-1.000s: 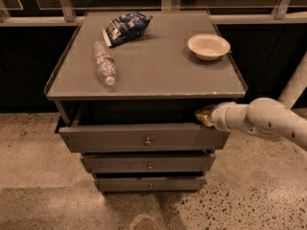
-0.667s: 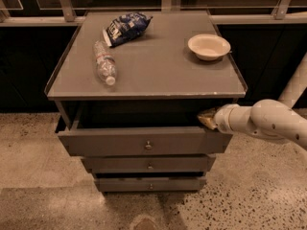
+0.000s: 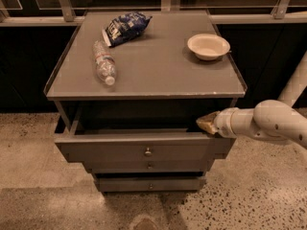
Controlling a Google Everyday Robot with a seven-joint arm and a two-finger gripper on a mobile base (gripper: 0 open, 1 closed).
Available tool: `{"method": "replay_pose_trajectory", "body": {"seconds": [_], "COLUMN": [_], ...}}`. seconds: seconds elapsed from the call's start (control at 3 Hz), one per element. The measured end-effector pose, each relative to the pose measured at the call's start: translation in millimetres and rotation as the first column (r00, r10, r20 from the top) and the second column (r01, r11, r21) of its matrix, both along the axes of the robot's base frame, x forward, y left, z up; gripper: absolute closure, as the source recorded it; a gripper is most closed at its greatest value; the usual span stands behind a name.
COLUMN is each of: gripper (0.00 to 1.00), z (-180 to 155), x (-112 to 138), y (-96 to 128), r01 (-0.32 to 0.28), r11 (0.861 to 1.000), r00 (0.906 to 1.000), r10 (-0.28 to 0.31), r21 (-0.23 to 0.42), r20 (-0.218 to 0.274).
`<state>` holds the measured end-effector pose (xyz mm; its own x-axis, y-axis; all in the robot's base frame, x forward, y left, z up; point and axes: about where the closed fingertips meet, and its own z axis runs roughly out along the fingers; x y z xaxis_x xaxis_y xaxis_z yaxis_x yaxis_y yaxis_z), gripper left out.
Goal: Open top drawer
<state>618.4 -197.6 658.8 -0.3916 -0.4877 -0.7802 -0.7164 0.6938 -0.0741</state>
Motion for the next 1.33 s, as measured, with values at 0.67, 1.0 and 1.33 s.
{"method": "replay_pose_trajectory", "body": {"seconds": [0.67,1.0,1.33], "gripper": [1.0,1.0,1.0], "z": [-6,-7,-7], "x": [-20,-49,-49], "y": [7,10,10], "r01": [-0.038,-0.06,-0.06], "r11": [0.998,0.99,0.99], "r00": [0.9969,0.9867,0.9866], "r10": [0.042,0.078,0.079], "r21": [0.053,0.129,0.129], "r20": [-0.066,-0.143,-0.143]}}
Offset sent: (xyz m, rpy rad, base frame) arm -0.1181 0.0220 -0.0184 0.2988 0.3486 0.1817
